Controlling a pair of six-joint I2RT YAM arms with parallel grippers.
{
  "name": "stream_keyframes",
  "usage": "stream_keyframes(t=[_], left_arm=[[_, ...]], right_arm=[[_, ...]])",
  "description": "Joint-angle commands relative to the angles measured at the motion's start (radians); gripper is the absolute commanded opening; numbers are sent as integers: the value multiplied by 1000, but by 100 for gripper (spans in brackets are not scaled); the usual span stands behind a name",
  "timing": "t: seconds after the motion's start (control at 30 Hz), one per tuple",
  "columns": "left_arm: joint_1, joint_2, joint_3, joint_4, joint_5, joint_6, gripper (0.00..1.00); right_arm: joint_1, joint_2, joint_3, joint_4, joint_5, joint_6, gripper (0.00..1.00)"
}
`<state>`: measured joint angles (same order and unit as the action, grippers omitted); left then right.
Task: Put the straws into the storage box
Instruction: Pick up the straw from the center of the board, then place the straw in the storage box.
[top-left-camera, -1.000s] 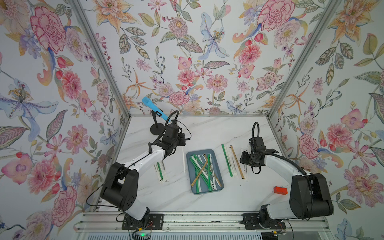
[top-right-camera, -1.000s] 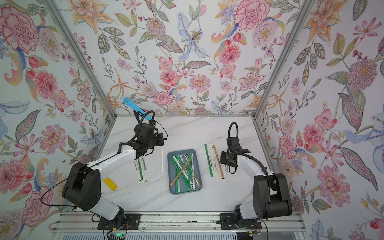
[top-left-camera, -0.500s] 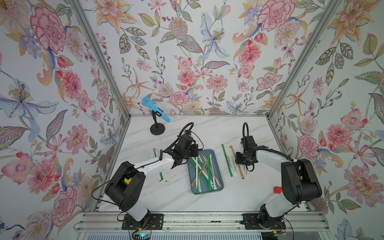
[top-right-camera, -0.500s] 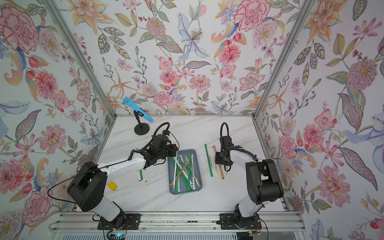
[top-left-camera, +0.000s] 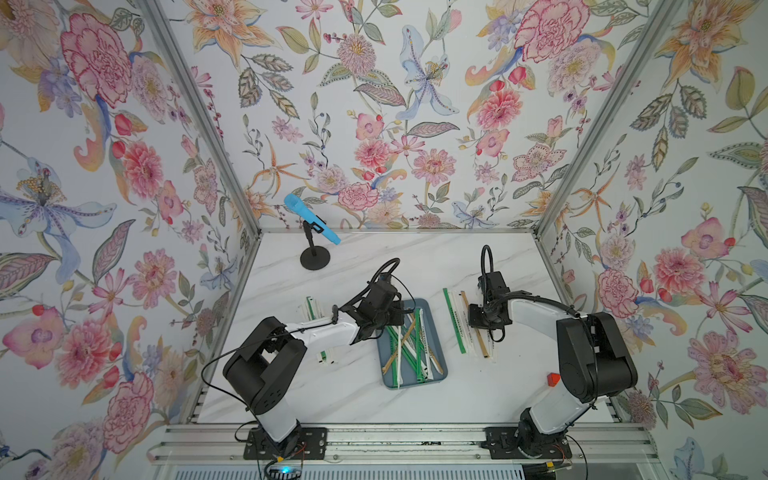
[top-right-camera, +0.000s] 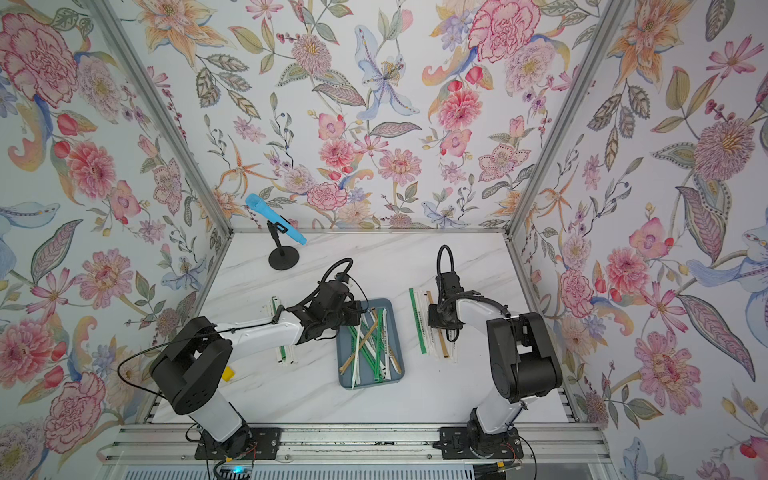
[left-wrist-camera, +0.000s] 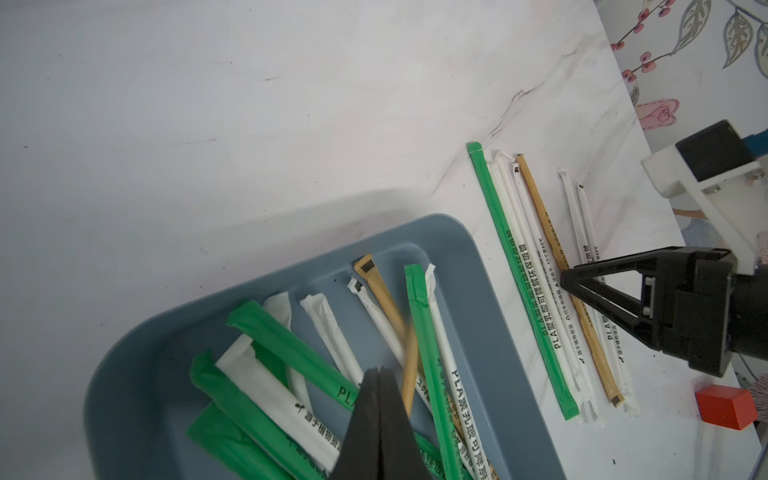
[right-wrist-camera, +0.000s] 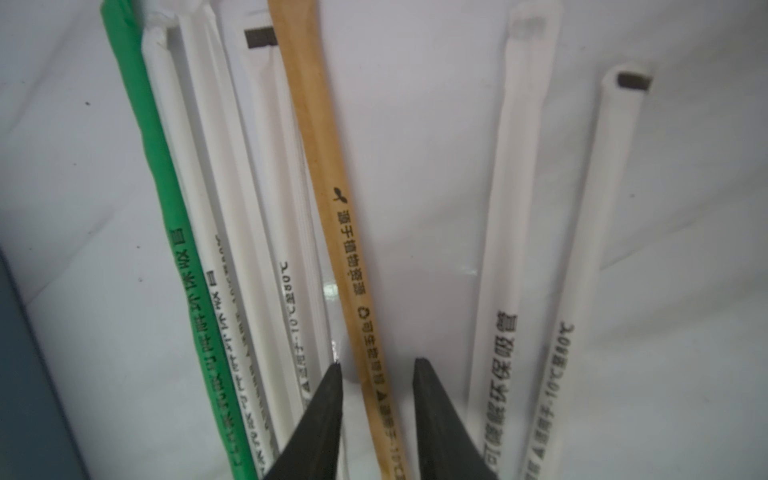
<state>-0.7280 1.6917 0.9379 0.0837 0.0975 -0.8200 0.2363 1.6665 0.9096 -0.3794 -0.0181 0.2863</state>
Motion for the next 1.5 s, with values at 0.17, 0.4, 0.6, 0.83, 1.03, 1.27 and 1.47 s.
stream_keyframes(t=[0.17,0.4,0.6,0.83,1.03,1.27,1.47], left_arm=[[-11,45,-10,-6,-36,-8,6],[-29,47,-9,-22,-69,-13,33],[-30,20,2,-28,-99,-3,41],[-26,-25,19,-56,-144,15,44],[-9,-62,35,-67,-141,37,47],[15,-68,10,-52,-107,37,47],[28,-103,-25,-59,-125,39,48]], right_arm=[[7,30,1,-7,10,-4,19],[8,-54,-2,-33,16,22,4],[16,-148,0,-78,27,30,2],[83,-283,49,-156,-11,89,2],[161,-375,59,-205,2,173,2],[334,-355,79,-175,-57,310,3],[483,-286,75,-75,-73,397,3]])
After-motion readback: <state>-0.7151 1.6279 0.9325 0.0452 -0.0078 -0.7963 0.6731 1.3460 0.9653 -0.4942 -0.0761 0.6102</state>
